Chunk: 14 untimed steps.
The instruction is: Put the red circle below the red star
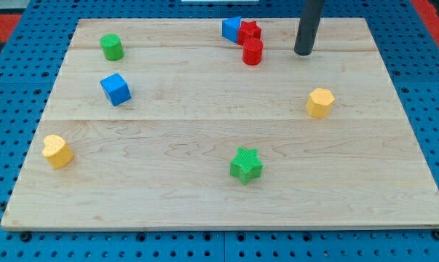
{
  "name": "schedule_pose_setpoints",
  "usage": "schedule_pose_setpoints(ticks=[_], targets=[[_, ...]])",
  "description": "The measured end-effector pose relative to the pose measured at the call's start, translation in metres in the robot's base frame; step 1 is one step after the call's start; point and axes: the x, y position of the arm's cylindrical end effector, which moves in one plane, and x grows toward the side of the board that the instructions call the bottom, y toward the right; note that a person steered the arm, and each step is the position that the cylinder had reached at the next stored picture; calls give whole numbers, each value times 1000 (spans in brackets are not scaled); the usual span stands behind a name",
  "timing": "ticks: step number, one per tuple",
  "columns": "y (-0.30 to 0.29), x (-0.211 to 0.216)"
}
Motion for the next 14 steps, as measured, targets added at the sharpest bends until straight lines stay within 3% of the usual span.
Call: schedule_pose_setpoints(ticks=[5, 7, 9, 11, 12, 13, 14], targets=[[-40, -32], [-114, -55], [-113, -47], [-1, -39], [-10, -58], [-70, -91], [-77, -91]])
